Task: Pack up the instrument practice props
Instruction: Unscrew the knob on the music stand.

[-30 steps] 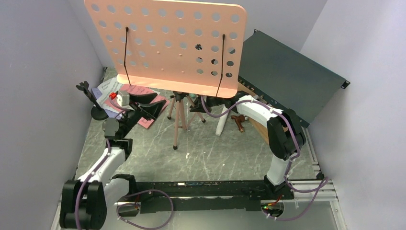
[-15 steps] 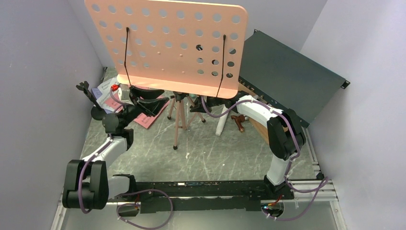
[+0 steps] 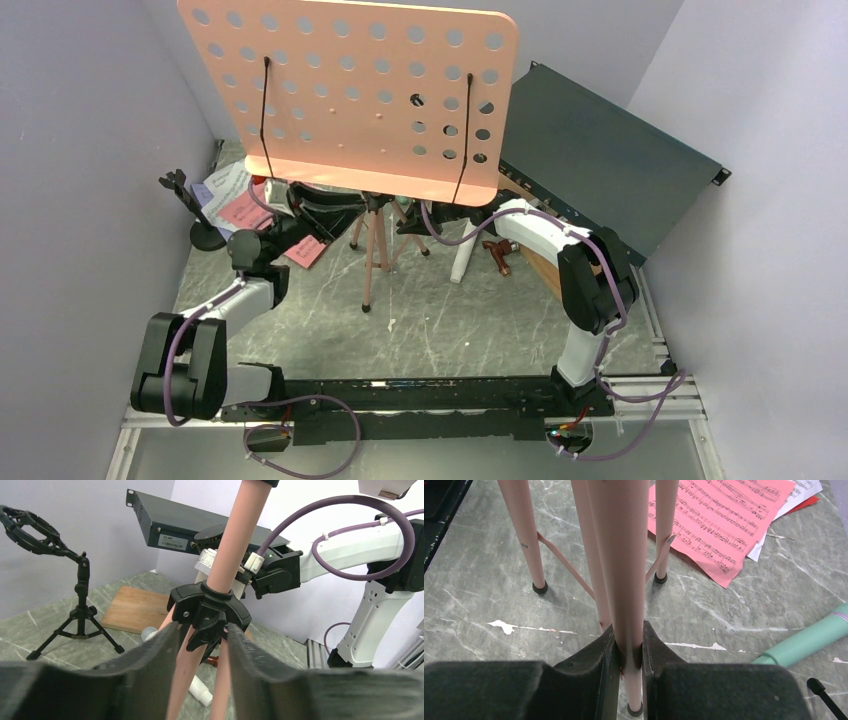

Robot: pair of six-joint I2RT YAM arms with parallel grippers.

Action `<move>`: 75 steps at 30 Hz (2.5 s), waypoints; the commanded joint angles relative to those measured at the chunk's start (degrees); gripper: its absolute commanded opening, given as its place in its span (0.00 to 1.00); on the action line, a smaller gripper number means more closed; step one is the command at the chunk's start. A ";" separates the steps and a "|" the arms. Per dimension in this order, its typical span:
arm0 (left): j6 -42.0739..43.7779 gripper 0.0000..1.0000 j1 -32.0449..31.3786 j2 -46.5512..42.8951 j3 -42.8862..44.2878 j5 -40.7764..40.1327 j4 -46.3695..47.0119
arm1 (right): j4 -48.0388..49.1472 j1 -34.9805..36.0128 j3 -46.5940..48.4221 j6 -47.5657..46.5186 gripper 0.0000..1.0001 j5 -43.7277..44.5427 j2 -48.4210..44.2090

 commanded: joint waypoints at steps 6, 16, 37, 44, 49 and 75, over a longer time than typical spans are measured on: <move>-4.13 0.10 -0.73 -0.42 2.03 -3.14 2.10 | -7.35 -0.40 -0.83 -1.46 0.08 0.32 1.72; -22.85 0.00 -1.07 -8.51 -1.09 -16.85 -11.70 | -7.77 -0.42 -0.65 -1.47 0.08 0.61 2.33; -8.24 0.69 -1.45 -28.42 2.32 -18.80 -55.62 | -7.90 -0.40 -0.48 -0.56 0.08 -0.27 2.67; -13.35 0.72 -1.43 -24.03 -0.05 -13.34 -43.95 | -8.15 -0.40 -0.43 -0.66 0.08 -0.38 3.13; -18.20 0.75 -1.43 -19.11 0.82 -14.07 -36.27 | -8.10 -0.40 -0.48 -0.66 0.08 -0.39 3.22; -20.54 0.31 -1.96 -17.51 9.19 -18.30 -65.87 | -9.11 0.13 -0.12 -1.32 0.08 -0.12 4.14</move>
